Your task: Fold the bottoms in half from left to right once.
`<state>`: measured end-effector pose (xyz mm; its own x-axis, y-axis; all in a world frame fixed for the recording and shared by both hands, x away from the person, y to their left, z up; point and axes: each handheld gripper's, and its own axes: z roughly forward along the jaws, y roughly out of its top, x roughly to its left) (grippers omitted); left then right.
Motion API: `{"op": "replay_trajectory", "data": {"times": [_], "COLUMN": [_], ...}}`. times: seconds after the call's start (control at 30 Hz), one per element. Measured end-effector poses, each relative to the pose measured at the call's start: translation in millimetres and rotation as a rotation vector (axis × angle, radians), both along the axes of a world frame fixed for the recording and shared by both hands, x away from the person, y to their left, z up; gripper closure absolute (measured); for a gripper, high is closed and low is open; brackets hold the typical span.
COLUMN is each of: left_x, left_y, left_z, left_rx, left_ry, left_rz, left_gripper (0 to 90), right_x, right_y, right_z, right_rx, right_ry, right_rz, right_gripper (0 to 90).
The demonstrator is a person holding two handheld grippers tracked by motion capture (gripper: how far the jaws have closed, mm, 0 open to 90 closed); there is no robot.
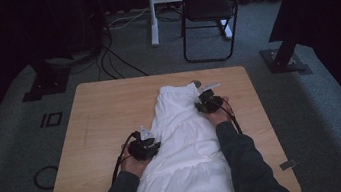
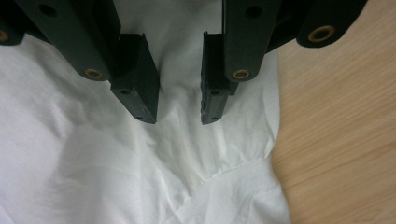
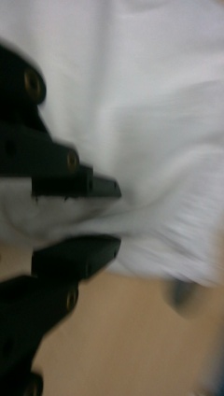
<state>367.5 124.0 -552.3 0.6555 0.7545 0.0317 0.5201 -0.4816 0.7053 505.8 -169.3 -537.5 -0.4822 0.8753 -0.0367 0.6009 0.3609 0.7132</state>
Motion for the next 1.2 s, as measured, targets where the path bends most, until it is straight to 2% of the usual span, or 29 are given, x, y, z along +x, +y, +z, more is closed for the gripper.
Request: {"op": "replay_trajectory", "data": {"times": [0.03, 0.1, 0.23, 0.33, 0.37, 0.4, 0.43, 0.57, 0.6, 0.63, 0.7, 0.73, 0.77, 0.8, 0.83, 0.9, 0.93, 0.97, 1.0, 1.07, 1.13, 1.2], "left_x": [-2.1, -7.0, -24.0, -40.8, -40.8, -54.8, -60.1, -78.3, -80.0, -80.1, -79.1, -78.8, -78.5, -78.5, -78.0, -77.4, -77.5, -77.5, -77.5, -77.4, -77.4, -77.3], "left_y": [0.4, 1.7, 4.4, 5.9, 5.9, 6.8, 7.5, 9.0, 9.3, 9.7, 10.3, 10.1, 10.0, 10.0, 10.1, 10.7, 10.6, 10.6, 10.7, 10.6, 10.6, 10.7], "left_z": [0.0, 0.0, -0.6, -1.1, -1.1, -1.1, -1.1, -1.9, -2.4, -2.8, -2.7, -2.7, -2.4, -2.4, -2.4, -2.5, -2.5, -2.5, -2.5, -2.5, -2.4, -2.4], "left_rx": [0.0, 0.001, 0.001, 0.005, 0.005, 0.01, 0.015, 0.021, 0.017, 0.01, 0.007, 0.008, 0.012, 0.012, 0.012, 0.01, 0.01, 0.011, 0.01, 0.011, 0.012, 0.011], "left_ry": [0.002, 0.003, 0.006, 0.004, 0.004, 0.008, 0.009, 0.004, 0.001, 0.0, 0.003, 0.003, 0.005, 0.005, 0.005, 0.005, 0.004, 0.004, 0.005, 0.004, 0.004, 0.005], "left_rz": [-0.004, -0.017, -0.028, -0.043, -0.043, -0.059, -0.066, -0.089, -0.088, -0.089, -0.094, -0.096, -0.099, -0.099, -0.103, -0.107, -0.107, -0.107, -0.108, -0.109, -0.109, -0.11], "left_gripper": [67.9, 67.9, 67.9, 68.0, 67.9, 67.9, 67.9, 68.0, 68.0, 68.0, 67.9, 67.9, 67.9, 67.8, 67.7, 67.6, 67.6, 67.7, 67.6, 67.6, 67.7, 67.7], "right_x": [-2.9, -6.5, -19.9, -37.4, -37.4, -42.4, -60.1, -83.1, -85.9, -87.5, -86.1, -82.8, -77.7, -77.7, -61.2, -46.6, -37.1, -32.3, -29.2, -23.2, -18.7, -14.0], "right_y": [-1.8, -6.3, -7.6, -8.6, -8.6, -8.8, -9.6, -11.2, -11.7, -12.2, -12.5, -11.8, -10.3, -10.3, -4.8, -0.6, 1.7, 3.2, 3.7, 3.0, 2.5, 2.0], "right_z": [-12.4, -14.7, -15.0, -15.4, -15.4, -15.6, -16.1, -14.7, -13.5, -11.3, -4.5, -0.7, 2.5, 2.5, 4.6, -0.7, -6.6, -9.7, -11.1, -11.0, -7.8, -6.0], "right_rx": [0.021, 0.071, 0.066, 0.067, 0.067, 0.069, 0.07, 0.06, 0.052, 0.043, 0.06, 0.07, 0.074, 0.074, 0.064, 0.039, 0.023, 0.005, 0.007, 0.045, 0.06, 0.093], "right_ry": [0.014, 0.024, 0.026, 0.031, 0.031, 0.031, 0.034, 0.051, 0.042, 0.012, -0.052, -0.065, -0.071, -0.071, -0.075, -0.035, -0.004, -0.012, -0.015, -0.029, -0.057, -0.056], "right_rz": [-0.015, -0.039, -0.019, -0.005, -0.005, 0.0, 0.022, 0.058, 0.058, 0.058, 0.052, 0.044, 0.041, 0.041, 0.061, 0.073, 0.085, 0.088, 0.092, 0.103, 0.079, 0.063], "right_gripper": [62.0, 61.0, 61.8, 63.3, 63.3, 64.9, 68.8, 76.5, 76.3, 73.6, 57.7, 48.0, 40.2, 40.2, 32.7, 27.4, 27.1, 27.2, 28.2, 37.2, 41.2, 47.2]}}
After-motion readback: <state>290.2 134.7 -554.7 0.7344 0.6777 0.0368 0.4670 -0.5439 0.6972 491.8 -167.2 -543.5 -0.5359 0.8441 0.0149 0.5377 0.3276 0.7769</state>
